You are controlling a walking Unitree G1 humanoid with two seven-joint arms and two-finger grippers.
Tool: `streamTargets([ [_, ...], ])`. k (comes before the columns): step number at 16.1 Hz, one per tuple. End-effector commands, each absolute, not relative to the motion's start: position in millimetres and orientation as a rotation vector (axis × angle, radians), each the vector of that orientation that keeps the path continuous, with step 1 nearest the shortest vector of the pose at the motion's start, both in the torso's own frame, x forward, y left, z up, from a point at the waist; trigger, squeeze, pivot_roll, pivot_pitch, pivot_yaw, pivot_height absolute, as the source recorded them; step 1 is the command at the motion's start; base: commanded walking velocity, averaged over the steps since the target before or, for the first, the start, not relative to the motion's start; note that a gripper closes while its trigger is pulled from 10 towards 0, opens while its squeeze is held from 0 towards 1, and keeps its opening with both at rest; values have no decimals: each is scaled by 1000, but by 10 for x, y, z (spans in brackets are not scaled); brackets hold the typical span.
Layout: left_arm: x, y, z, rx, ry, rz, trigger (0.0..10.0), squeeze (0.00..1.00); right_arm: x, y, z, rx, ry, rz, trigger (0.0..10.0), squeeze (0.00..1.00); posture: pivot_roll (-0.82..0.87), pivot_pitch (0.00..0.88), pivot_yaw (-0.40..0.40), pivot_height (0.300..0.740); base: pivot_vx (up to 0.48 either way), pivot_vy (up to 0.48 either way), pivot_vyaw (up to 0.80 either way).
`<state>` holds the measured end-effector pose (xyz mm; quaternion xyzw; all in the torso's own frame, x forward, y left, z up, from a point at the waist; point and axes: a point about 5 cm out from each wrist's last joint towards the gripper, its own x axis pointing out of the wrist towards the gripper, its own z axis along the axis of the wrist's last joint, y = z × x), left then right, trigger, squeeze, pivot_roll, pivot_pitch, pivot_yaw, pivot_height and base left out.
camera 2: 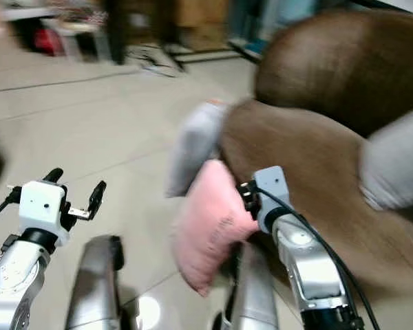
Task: Move the pillow to the sofa from floor
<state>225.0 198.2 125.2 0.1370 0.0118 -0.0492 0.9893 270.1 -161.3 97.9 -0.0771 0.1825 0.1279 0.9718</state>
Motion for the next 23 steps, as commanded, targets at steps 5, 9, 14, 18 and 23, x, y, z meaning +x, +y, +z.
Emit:
streamTargets([
  [5,2233,1983,1226,283,33,-93,10000,0,2780,-1579,990,-168,363,327,10000,0,-26,0,-96,446,97,0,0],
  [9,2215,1990,1195,299,56,-115,10000,0,2830,-1517,885,-199,420,402,10000,1000,-12,0,-100,446,0,0,0],
  [14,2242,1931,1165,327,97,-260,10000,0,3133,-1595,617,-188,508,252,10000,1000,-11,0,-80,446,0,0,0],
  [18,2247,1859,1197,328,109,-376,10000,0,3260,-1657,429,-208,591,162,10000,1000,-12,32,-76,446,0,0,0],
  [23,2028,1777,1235,270,157,-490,10000,0,3302,-1615,326,-221,650,129,10000,1000,-39,144,-73,446,0,0,0],
])
